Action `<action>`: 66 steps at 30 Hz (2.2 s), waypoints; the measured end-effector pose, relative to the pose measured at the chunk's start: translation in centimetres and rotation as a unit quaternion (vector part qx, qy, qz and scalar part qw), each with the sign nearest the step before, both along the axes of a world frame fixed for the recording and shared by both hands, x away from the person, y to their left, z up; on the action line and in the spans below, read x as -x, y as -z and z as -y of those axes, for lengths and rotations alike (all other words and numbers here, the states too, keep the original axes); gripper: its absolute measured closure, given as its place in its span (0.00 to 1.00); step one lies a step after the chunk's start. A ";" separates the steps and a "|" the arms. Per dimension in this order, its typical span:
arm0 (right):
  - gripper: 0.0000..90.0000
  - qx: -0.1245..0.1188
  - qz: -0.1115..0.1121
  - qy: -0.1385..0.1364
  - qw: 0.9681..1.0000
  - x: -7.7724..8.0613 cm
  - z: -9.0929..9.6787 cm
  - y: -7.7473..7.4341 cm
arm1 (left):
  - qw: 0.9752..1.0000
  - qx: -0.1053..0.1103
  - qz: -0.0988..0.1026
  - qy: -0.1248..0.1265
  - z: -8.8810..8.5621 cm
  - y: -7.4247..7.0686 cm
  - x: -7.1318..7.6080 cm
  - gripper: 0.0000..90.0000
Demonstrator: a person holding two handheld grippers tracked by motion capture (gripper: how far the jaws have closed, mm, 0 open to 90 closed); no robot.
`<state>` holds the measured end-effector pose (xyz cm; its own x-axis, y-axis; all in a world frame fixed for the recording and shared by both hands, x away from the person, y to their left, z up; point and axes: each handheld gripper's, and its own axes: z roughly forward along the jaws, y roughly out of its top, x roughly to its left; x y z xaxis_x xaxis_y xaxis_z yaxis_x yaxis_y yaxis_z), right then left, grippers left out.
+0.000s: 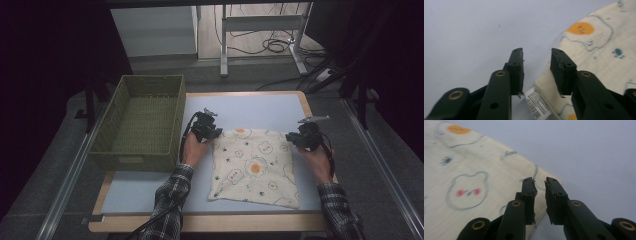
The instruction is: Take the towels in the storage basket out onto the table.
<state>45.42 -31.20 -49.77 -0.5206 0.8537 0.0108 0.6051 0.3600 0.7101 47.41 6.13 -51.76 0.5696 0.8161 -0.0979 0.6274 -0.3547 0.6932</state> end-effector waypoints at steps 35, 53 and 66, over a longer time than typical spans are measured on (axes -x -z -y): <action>0.97 -0.017 0.042 -0.060 0.997 8.9 1.0 -3.5 | 0.991 -0.011 0.090 0.096 0.5 -2.0 10.4 0.95; 0.86 -0.023 0.005 -0.070 0.997 12.6 2.2 -1.7 | 0.996 -0.011 0.016 0.084 -0.2 -2.5 9.8 0.71; 0.79 -0.037 -0.009 -0.082 0.996 12.9 1.7 -1.4 | 0.993 0.002 -0.042 0.113 -0.4 0.0 9.3 0.73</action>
<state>32.48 -32.95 -48.37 -0.6517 0.7541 0.0815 0.5552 0.4010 0.7287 38.11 6.49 -51.73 0.7276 0.6680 -0.1560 0.5875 -0.4895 0.6444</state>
